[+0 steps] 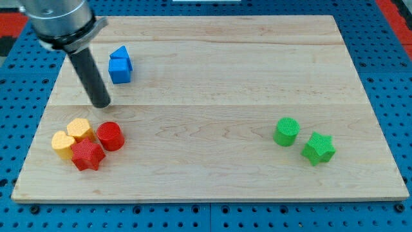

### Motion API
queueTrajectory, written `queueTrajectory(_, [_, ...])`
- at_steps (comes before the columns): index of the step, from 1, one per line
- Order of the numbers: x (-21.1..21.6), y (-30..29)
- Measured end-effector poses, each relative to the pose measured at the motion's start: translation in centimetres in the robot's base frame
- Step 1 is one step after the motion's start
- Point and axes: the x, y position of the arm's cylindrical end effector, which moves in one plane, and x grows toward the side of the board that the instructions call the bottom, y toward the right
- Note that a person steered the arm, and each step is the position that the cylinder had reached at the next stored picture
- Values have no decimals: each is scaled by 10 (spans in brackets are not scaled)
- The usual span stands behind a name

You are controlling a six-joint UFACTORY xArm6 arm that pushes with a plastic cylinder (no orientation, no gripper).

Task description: Keep red circle on bottom left to blue cube

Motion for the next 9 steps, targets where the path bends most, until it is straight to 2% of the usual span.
queueTrajectory(3, [-111, 19])
queueTrajectory(4, [-89, 72])
queueTrajectory(5, [-11, 142])
queueTrajectory(6, [95, 144])
queueTrajectory(7, [186, 96])
queueTrajectory(8, [190, 80])
queueTrajectory(9, [190, -9])
